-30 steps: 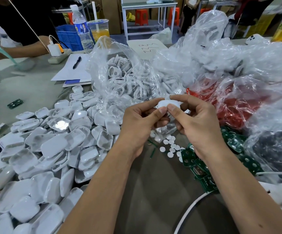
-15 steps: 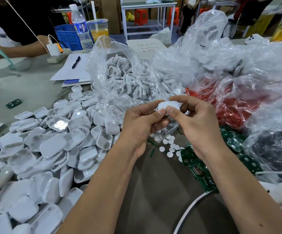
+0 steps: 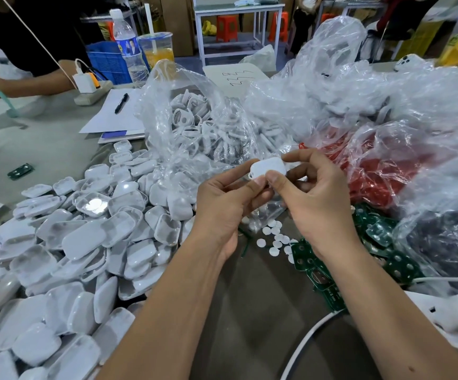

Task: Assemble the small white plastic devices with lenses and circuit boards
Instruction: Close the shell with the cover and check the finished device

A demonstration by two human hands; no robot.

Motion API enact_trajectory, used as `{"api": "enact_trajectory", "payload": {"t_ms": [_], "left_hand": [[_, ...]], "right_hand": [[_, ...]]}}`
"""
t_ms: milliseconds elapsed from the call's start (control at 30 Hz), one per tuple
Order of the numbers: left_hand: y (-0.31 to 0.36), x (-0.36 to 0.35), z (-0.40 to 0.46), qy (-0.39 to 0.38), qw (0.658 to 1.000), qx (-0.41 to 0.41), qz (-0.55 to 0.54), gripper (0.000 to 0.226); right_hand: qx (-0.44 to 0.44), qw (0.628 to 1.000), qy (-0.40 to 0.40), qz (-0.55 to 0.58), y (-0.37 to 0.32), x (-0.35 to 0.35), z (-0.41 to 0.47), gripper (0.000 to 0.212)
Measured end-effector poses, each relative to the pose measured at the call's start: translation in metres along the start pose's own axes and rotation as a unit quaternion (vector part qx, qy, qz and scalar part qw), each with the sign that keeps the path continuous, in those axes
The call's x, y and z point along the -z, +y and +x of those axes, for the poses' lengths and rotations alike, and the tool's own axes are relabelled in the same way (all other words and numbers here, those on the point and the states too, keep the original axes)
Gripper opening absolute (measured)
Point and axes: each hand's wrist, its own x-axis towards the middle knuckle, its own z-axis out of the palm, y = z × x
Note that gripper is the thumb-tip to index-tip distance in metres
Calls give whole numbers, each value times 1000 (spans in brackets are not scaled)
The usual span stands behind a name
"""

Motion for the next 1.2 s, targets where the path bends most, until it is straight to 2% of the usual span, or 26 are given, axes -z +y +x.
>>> {"api": "enact_trajectory", "payload": {"t_ms": [167, 333, 433, 533, 600, 667, 767, 867, 1000, 1100, 1200], "left_hand": [[-6, 0, -2, 23, 984, -106, 142, 33], [-6, -2, -3, 29, 941, -176, 288, 30], [-8, -3, -4, 32, 924, -197, 328, 30], [-1, 3, -2, 12, 943, -152, 295, 32], [9, 11, 1, -49, 968, -83, 232, 33], [17, 18, 2, -99, 974, -39, 202, 32], [25, 27, 3, -144, 969, -10, 200, 32], [32, 36, 5, -184, 960, 0, 214, 32], [36, 44, 7, -205, 951, 4, 232, 37], [37, 47, 6, -223, 943, 10, 248, 38], [38, 48, 6, -221, 939, 25, 261, 42]], "right_hand": [[-2, 999, 19, -30, 3, 0, 0, 16], [-18, 998, 26, -47, 5, 0, 1, 15], [-16, 998, 23, -55, 4, -1, -1, 17], [-9, 999, 9, -40, 1, 1, 0, 17], [-19, 999, -18, -24, -2, 5, 2, 22], [-29, 998, -61, -19, -6, 8, 3, 27], [-23, 994, -105, -25, -11, 11, 1, 25], [-24, 990, -138, -26, -16, 13, 0, 33], [-9, 982, -184, -39, -17, 15, 0, 35], [-19, 979, -199, -43, -16, 14, 0, 42], [-12, 976, -211, -52, -14, 14, 1, 39]]}}
